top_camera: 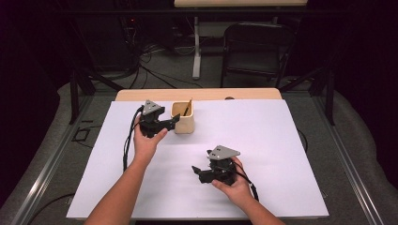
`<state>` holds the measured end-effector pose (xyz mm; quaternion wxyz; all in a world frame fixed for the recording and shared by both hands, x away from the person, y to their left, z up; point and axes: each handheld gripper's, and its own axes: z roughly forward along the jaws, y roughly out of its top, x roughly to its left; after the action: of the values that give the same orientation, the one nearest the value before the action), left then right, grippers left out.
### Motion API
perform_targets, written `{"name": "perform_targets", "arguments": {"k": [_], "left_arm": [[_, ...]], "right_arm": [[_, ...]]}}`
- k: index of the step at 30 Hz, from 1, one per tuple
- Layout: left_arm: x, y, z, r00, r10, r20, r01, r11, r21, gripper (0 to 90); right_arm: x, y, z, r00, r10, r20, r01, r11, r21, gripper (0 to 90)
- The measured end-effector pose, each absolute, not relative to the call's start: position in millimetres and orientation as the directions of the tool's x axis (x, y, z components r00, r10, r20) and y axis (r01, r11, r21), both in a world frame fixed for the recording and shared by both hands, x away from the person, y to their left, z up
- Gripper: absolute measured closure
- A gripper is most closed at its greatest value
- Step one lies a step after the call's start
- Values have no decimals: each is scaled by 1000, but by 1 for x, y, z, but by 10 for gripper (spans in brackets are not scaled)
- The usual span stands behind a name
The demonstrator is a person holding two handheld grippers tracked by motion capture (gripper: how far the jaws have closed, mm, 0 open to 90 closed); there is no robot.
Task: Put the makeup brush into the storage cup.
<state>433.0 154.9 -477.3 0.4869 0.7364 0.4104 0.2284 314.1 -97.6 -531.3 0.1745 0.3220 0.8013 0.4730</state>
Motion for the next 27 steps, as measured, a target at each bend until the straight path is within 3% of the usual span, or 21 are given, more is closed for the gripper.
{"name": "perform_targets", "arguments": {"k": [27], "left_arm": [[396, 166, -478, 593, 805, -40, 337, -203, 920, 274]], "right_arm": [[314, -99, -531, -726, 687, 23, 353, 345, 870, 196]]}}
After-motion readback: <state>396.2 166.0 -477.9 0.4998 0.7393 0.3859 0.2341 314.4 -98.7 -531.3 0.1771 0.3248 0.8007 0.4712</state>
